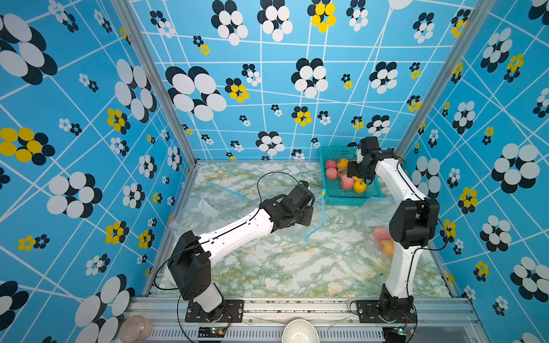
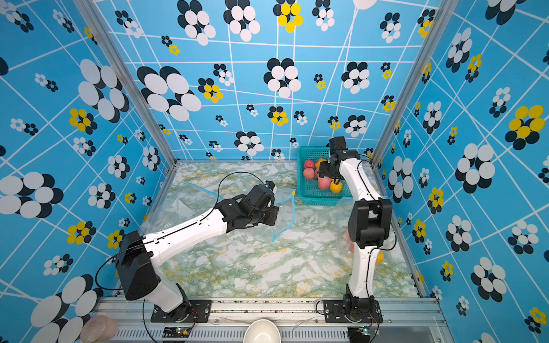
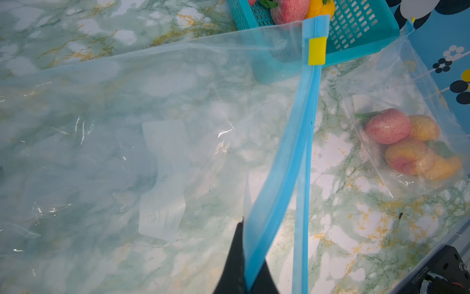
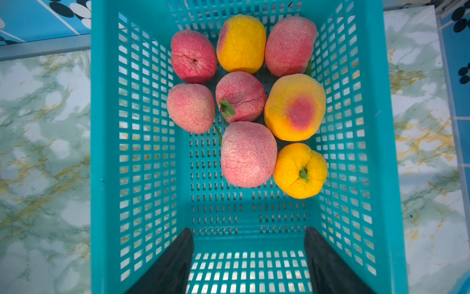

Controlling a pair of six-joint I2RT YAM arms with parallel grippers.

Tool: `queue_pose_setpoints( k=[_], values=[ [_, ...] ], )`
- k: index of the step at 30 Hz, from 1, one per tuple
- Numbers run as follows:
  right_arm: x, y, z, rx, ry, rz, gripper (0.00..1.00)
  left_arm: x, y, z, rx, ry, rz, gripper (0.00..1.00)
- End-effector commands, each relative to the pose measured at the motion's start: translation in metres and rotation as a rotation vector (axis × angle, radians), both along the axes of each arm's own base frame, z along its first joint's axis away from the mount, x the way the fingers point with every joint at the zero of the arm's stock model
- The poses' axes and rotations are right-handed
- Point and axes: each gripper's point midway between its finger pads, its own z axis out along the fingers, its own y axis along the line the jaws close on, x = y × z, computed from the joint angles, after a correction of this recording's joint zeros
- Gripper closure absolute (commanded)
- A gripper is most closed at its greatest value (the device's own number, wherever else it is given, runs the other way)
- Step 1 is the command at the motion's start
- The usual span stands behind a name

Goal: Place the peach in a zip-top bag and seal the zipper
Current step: Pick up the peach from the basket.

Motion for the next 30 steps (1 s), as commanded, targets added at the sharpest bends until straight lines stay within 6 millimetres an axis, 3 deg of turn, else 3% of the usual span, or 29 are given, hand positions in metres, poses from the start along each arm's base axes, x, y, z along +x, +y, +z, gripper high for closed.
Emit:
queue_pose_setpoints(
  k=[1, 6, 7, 13, 24, 30],
  values=[
    [0.001, 0.003, -0.021, 0.004, 0.055, 0.029, 0.28, -0.004, 0.002, 0.002, -0.003, -0.009, 0.011, 1.00],
    [0.011, 0.000, -0.034, -0.035, 0.048, 0.041, 0.27, -0.002, -0.003, 0.004, -0.007, -0.009, 0.004, 1.00],
    [0.014, 0.000, -0.048, -0.037, 0.067, 0.049, 0.27, -0.002, -0.004, 0.003, -0.007, -0.008, 0.000, 1.00],
    [0.031, 0.004, -0.068, -0.038, 0.053, 0.082, 0.26, 0.002, -0.011, -0.002, -0.001, 0.004, -0.010, 1.00],
    [0.051, 0.007, -0.093, -0.047, 0.055, 0.101, 0.26, 0.005, -0.016, -0.007, 0.004, 0.018, -0.017, 1.00],
    [0.049, 0.015, -0.097, -0.012, 0.066, 0.115, 0.29, 0.006, -0.016, -0.004, -0.002, 0.013, -0.015, 1.00]
  ],
)
